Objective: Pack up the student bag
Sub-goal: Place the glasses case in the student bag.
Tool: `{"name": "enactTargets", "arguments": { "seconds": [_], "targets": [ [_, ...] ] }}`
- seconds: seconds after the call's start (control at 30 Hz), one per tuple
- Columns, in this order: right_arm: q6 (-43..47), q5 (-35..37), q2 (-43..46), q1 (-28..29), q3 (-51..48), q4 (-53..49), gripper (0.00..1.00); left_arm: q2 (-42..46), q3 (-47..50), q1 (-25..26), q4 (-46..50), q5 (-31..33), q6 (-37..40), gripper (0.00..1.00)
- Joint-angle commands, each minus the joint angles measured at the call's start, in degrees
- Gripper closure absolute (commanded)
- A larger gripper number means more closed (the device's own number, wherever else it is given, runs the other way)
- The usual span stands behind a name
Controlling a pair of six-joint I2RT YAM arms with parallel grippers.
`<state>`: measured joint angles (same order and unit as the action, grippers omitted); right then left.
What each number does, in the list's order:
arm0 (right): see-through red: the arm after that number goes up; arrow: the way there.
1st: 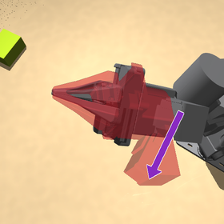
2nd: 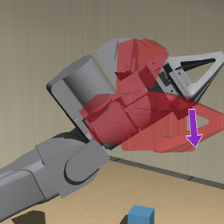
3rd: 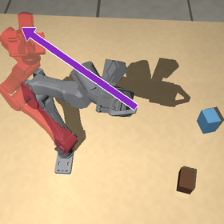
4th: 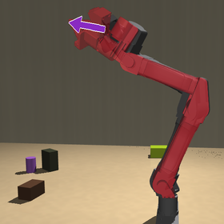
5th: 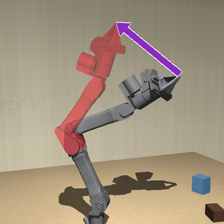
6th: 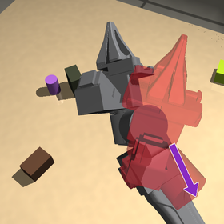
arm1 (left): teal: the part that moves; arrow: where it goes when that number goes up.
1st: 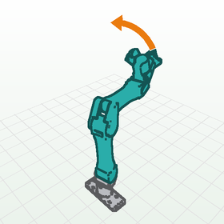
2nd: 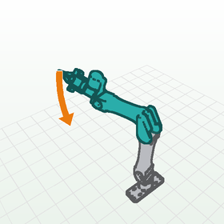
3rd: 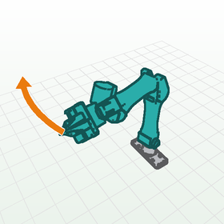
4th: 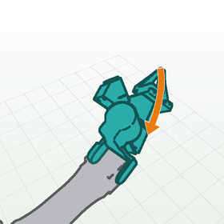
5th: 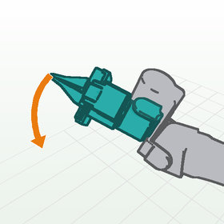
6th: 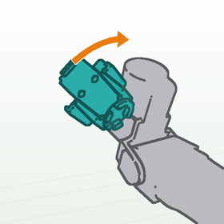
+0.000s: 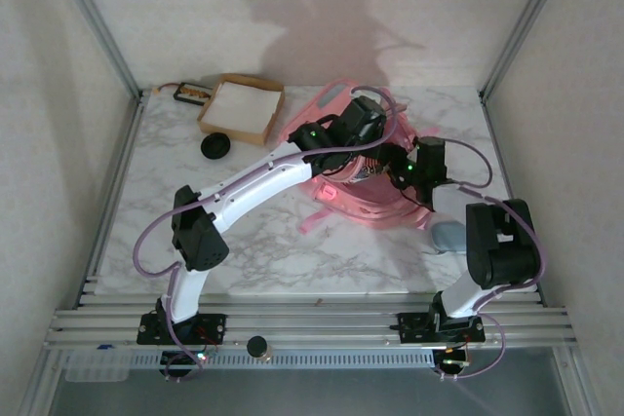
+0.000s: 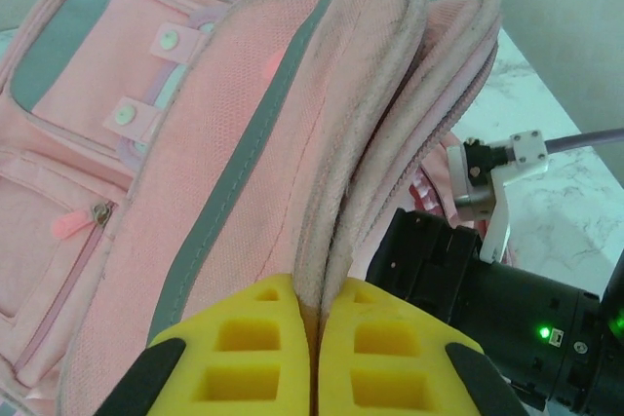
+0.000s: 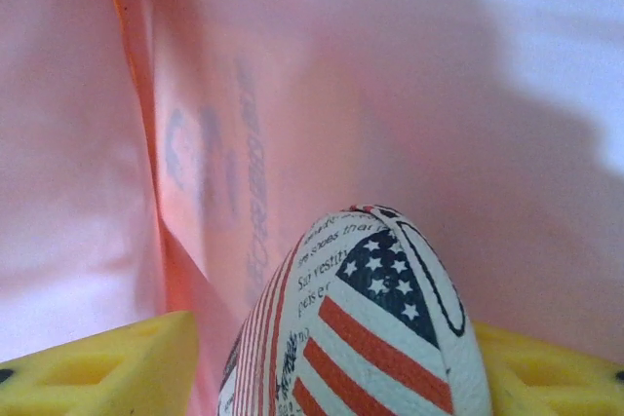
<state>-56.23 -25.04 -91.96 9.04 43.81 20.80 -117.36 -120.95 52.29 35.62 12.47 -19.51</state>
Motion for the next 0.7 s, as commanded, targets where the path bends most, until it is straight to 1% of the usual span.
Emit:
{"name": "enactTargets", "arguments": {
  "seconds": [0.0, 0.07, 0.13, 0.17, 0.23, 0.27, 0.37, 0.4, 0.47, 0.5, 0.57, 0.6, 0.67],
  "targets": [
    [-1.7, -2.7, -2.3, 1.0, 2.7, 6.9, 0.42, 2.9, 0.1, 0.2, -4.0, 0.0, -2.6, 1.0],
    [-1.4, -1.0, -4.6, 1.5, 6.3, 8.5, 0.41, 2.8, 0.1, 0.2, -4.4, 0.4, -3.2, 1.0],
    [0.7, -0.6, -6.0, 1.7, 11.0, 7.4, 0.36, 3.0, 0.1, 0.3, -4.7, -0.6, -3.6, 1.0],
    [2.6, -0.2, -6.7, 1.9, 13.6, 4.5, 0.33, 3.1, 0.1, 0.3, -4.7, -0.5, -3.5, 1.0],
    [6.4, 1.3, -9.0, 1.6, 19.5, -6.4, 0.24, 3.2, -0.1, 0.3, -4.3, 1.0, -3.3, 1.0],
    [6.9, 1.2, -9.0, 1.0, 19.2, -7.3, 0.21, 3.3, -0.1, 0.2, -4.2, 1.4, -3.3, 1.0],
    [3.8, -0.4, -4.2, -2.4, 11.9, -1.8, 0.15, 3.7, 0.7, 0.2, -4.7, 1.4, -3.2, 1.0],
    [4.1, -0.4, -2.8, -3.4, 11.0, -2.5, 0.14, 3.7, 0.9, 0.2, -4.7, 1.3, -3.2, 1.0],
    [7.1, -1.6, -2.1, -4.1, 12.0, -7.6, 0.15, 3.6, 0.9, 0.2, -4.7, 1.4, -3.2, 1.0],
    [8.3, -1.9, -1.7, -3.9, 12.3, -10.2, 0.18, 3.6, 0.9, 0.1, -4.6, 1.6, -3.2, 1.0],
    [9.2, -3.0, 0.4, -2.9, 9.7, -11.2, 0.23, 3.5, 1.0, 0.1, -4.5, 1.2, -3.6, 1.0],
    [9.7, -3.3, 1.8, -2.7, 8.4, -12.4, 0.25, 3.5, 1.3, 0.2, -4.6, 0.0, -3.9, 1.0],
    [10.9, -3.6, 6.2, -3.4, 6.0, -14.1, 0.27, 3.0, 2.8, 0.5, -5.3, -3.4, -3.8, 1.0]
  ]
}}
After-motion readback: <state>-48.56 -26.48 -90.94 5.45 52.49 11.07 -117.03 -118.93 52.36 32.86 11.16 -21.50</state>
